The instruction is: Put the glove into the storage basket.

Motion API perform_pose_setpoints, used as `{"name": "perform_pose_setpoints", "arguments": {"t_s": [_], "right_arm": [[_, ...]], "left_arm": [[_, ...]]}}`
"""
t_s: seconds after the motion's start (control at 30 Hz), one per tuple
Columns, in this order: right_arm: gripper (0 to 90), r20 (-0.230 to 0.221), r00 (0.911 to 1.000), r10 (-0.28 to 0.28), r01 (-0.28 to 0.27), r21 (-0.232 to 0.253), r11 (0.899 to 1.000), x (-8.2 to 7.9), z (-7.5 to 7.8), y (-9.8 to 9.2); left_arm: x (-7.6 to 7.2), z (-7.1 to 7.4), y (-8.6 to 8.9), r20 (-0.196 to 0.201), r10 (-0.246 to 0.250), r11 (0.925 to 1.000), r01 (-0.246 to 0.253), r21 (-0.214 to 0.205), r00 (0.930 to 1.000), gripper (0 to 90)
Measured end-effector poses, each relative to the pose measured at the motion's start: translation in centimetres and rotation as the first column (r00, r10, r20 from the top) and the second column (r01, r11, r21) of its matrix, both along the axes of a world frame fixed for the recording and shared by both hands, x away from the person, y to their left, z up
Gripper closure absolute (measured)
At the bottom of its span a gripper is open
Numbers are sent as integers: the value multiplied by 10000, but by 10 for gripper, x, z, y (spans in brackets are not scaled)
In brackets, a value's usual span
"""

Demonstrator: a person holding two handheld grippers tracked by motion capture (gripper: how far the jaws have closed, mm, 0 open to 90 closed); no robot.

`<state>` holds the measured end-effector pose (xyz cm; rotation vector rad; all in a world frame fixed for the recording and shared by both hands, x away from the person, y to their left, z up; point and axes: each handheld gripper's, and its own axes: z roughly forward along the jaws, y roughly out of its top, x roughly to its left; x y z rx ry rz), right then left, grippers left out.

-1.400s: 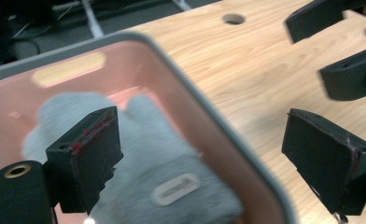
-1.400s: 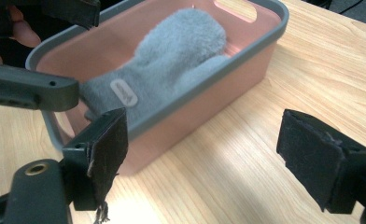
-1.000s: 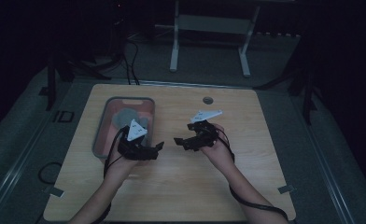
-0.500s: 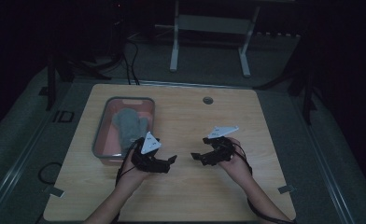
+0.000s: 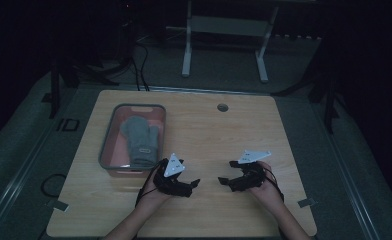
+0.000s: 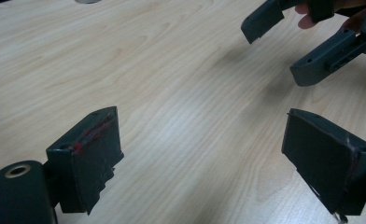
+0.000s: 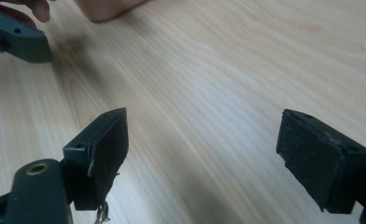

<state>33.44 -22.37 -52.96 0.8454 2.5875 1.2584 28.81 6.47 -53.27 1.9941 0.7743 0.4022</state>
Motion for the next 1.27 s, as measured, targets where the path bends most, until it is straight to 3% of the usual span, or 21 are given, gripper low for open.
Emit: {"name": "perform_pose_setpoints", "arguments": {"t_s": [0.23, 0.37, 0.53, 0.63, 0.7, 0.83, 1.0, 1.27], "right_arm": [[141, -28, 9995, -321, 320, -211, 9993, -12, -14, -21], [141, -106, 9990, -440, 440, -46, 9990, -20, -19, -34], [141, 197, 9973, -708, 705, 157, 9974, -28, -25, -55], [141, 510, 9936, -1004, 1005, 19, 9949, -31, -26, -66], [141, 780, 9904, -1138, 1141, 15, 9935, -35, -26, -74], [141, 1095, 9847, -1353, 1357, 38, 9907, -37, -26, -85], [142, 1159, 9839, -1363, 1351, 181, 9907, -34, -26, -88], [142, 1188, 9846, -1283, 1299, -63, 9915, -33, -27, -86]], "left_arm": [[-6, -16, -10, -142, -255, 9996, 257, 113, 9996, 123], [-10, -22, -14, -229, -411, 9991, 412, 68, 9989, 123], [-15, -26, -17, -89, -495, 9987, 497, 134, 9987, 123], [-16, -27, -16, -152, -390, 9991, 392, 172, 9991, 122], [-15, -28, -14, -208, -317, 9995, 315, -97, 9993, 123], [-17, -28, -13, -150, -319, 9995, 318, -67, 9994, 123], [-18, -29, -13, -125, -327, 9994, 326, -73, 9994, 123], [-18, -29, -12, -82, -285, 9996, 285, -77, 9996, 123]]}}
